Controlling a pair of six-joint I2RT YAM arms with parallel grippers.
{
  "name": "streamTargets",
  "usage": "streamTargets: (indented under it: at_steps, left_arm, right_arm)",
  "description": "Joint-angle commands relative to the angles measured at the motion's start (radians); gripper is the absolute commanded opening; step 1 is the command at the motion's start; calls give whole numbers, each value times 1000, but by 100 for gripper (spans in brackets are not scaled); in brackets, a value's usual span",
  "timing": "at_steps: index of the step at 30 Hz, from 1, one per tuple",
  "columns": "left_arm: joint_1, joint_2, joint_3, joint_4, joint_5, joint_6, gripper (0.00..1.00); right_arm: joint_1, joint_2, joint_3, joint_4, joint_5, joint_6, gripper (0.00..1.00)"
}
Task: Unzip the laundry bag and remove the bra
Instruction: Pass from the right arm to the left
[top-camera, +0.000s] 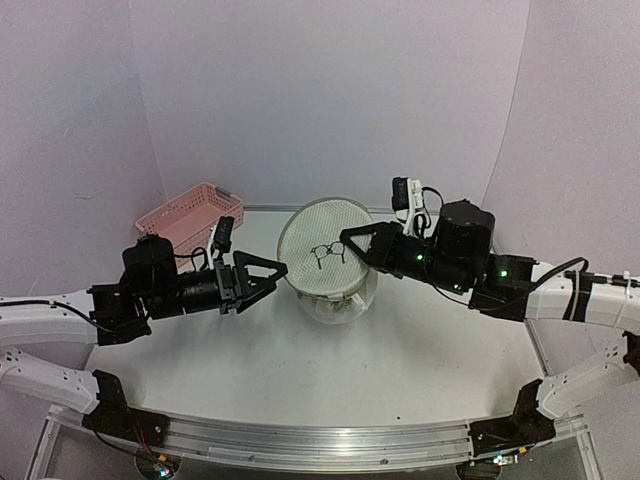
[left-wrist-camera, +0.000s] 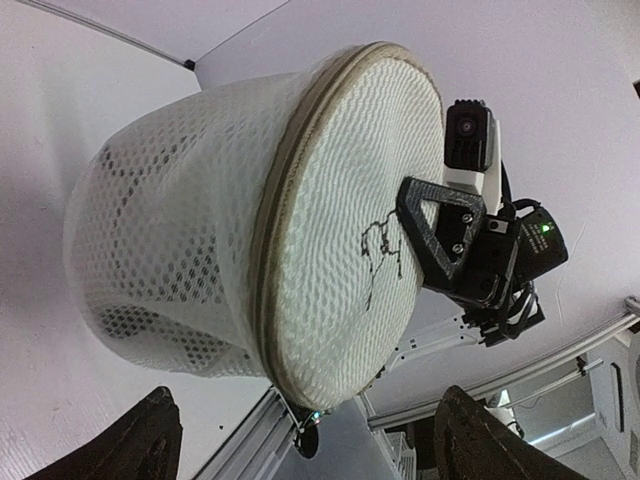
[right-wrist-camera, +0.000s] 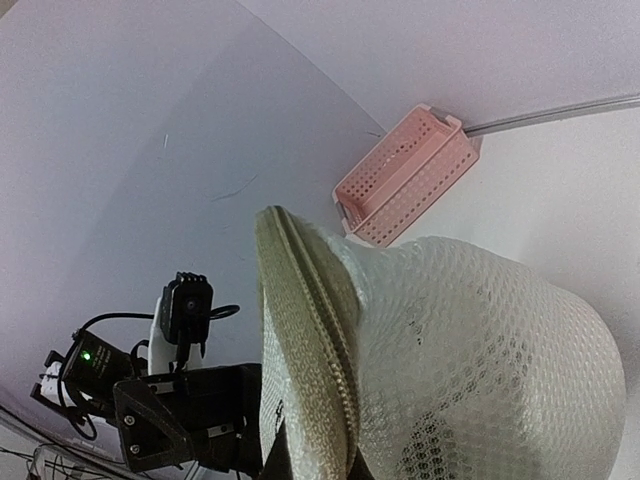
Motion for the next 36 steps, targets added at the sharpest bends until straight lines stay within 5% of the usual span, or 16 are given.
streamTargets:
  at_steps: [1, 8, 17, 28, 32, 36]
  left_arm:
    - [2, -9, -19, 142, -3, -48, 88]
    - [2, 18, -16, 194, 30, -75, 87]
    - [2, 25, -30, 256, 64, -112, 73]
    - [1, 58, -15, 283, 74, -125, 2]
    - [18, 59, -19, 282, 50, -132, 0]
    - [71, 28, -52, 281, 7, -174, 0]
  right_arm:
    - [14, 21, 17, 165, -73, 53, 0]
    - [49, 60, 16, 227, -116, 70, 0]
    - [65, 74, -7, 264, -111, 68, 0]
    - [69, 54, -70, 238, -87, 60, 0]
    - [69, 23, -107, 202, -55, 43, 0]
    - [70, -36, -127, 103, -3, 6, 37]
